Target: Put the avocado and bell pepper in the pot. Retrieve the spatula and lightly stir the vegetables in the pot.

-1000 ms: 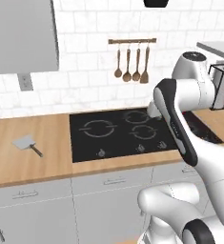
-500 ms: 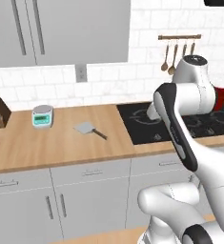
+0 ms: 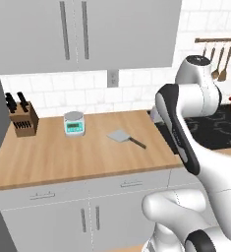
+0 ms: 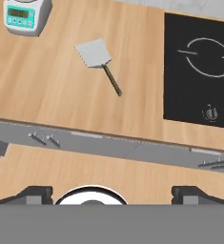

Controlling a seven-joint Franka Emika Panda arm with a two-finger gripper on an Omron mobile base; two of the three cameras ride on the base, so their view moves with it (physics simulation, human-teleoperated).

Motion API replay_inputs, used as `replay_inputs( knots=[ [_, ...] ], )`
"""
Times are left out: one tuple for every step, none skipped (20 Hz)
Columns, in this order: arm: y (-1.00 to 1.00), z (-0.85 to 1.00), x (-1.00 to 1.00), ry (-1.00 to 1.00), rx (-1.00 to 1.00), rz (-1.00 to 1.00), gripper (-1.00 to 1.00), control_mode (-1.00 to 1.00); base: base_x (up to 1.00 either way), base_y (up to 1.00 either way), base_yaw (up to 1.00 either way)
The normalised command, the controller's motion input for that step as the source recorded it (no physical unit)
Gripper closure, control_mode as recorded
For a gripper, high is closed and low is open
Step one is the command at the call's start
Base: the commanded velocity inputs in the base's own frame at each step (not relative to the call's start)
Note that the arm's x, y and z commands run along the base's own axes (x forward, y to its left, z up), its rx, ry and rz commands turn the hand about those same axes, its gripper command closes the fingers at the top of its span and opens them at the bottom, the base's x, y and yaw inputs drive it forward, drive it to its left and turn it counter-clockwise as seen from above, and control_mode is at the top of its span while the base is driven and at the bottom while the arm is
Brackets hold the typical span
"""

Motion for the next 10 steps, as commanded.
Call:
replay_inputs(
  knots=[
    [0.00, 0.00, 0.00, 0.00, 0.00, 0.00, -1.00, 1.00, 0.54, 0.24, 0.00],
    [0.00, 0.00, 0.00, 0.00, 0.00, 0.00, -1.00, 1.00, 0.56, 0.14, 0.00],
    [0.00, 0.00, 0.00, 0.00, 0.00, 0.00, -1.00, 1.00, 0.63, 0.09, 0.00],
    [0.00, 0.00, 0.00, 0.00, 0.00, 0.00, -1.00, 1.00, 0.72, 0.09, 0.00],
    [0.00, 0.00, 0.00, 0.00, 0.00, 0.00, -1.00, 1.00, 0.83, 0.15, 0.00],
    [0.00, 0.00, 0.00, 0.00, 0.00, 0.00, -1.00, 1.00, 0.92, 0.21, 0.01],
    [0.00, 0.00, 0.00, 0.00, 0.00, 0.00, -1.00, 1.00, 0.88, 0.16, 0.01],
    [0.00, 0.00, 0.00, 0.00, 0.00, 0.00, -1.00, 1.00, 0.71, 0.10, 0.01],
    [0.00, 0.00, 0.00, 0.00, 0.00, 0.00, -1.00, 1.00, 0.65, 0.05, 0.01],
    [0.00, 0.00, 0.00, 0.00, 0.00, 0.00, -1.00, 1.00, 0.49, 0.01, 0.02]
  ],
)
